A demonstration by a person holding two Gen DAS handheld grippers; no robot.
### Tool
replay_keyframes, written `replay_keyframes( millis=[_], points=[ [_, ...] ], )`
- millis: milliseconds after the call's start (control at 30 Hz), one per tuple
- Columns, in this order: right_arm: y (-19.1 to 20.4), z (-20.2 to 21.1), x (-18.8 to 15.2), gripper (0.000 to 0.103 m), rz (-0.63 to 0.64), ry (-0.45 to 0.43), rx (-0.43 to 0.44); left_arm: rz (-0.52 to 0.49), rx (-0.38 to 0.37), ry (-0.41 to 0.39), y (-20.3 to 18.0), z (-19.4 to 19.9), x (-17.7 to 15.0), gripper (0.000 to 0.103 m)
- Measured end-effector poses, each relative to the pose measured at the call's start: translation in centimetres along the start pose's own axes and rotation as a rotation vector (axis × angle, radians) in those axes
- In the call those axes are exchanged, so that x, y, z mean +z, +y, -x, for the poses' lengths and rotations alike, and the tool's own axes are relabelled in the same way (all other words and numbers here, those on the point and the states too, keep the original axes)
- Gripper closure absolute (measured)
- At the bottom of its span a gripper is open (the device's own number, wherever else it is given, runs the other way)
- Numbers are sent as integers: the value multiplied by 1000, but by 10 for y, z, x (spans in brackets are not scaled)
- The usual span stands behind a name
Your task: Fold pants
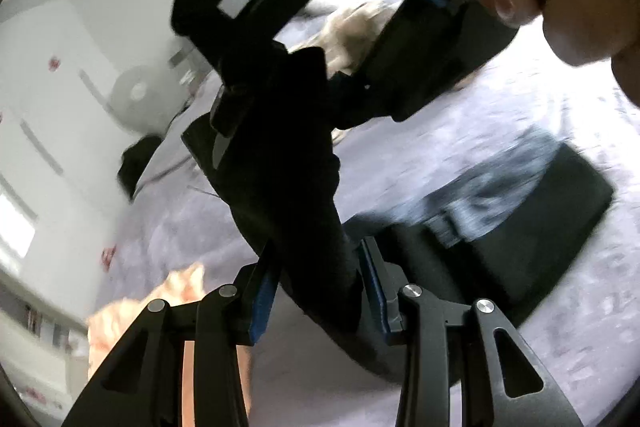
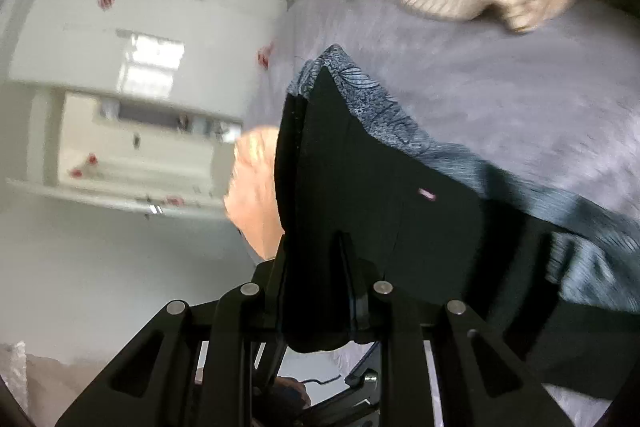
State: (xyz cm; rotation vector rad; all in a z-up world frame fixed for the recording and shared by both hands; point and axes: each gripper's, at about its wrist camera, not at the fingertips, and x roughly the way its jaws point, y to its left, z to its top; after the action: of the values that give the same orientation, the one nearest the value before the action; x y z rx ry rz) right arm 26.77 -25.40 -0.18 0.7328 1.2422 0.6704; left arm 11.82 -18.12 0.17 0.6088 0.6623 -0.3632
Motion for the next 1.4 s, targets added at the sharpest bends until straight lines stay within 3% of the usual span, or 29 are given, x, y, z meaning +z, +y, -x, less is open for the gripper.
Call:
replay_keyframes(
  millis=[233,367,567,733,800,1033,1100,1133,1167,1200,1300,1400],
  points=[
    [-65,103,-46,79,-87,-180,17,-145,-115,-52,-94,7,45,63],
    [-126,153,-82,79,-185,-261,14,-222,-173,-51,-151,2,52,63],
    [-213,168,-118,79,-312,-276,-34,-333,-243,9,-223,-18,40,63],
    [-265,150,-136,78,-393,-232,-87,-382,-267,71,-252,-35,20,62],
    [-276,146,-140,77,-411,-233,-82,-390,-283,84,-254,-36,18,52],
    [-270,150,-146,71,-421,-248,-100,-357,-335,96,-224,-16,15,52],
    [-261,153,-144,66,-413,-252,-142,-318,-340,105,-203,-14,14,48],
    [-258,154,-144,65,-408,-253,-166,-291,-338,114,-191,-13,14,40],
    [-256,155,-144,64,-405,-255,-186,-262,-329,120,-181,-14,13,20],
    [-251,157,-144,64,-401,-258,-220,-226,-319,119,-168,-13,13,16],
    [-242,161,-149,63,-391,-256,-330,-151,-290,150,-139,-20,11,16],
    [-234,166,-158,63,-392,-260,-407,-36,-266,241,-110,-38,6,16]
  ],
)
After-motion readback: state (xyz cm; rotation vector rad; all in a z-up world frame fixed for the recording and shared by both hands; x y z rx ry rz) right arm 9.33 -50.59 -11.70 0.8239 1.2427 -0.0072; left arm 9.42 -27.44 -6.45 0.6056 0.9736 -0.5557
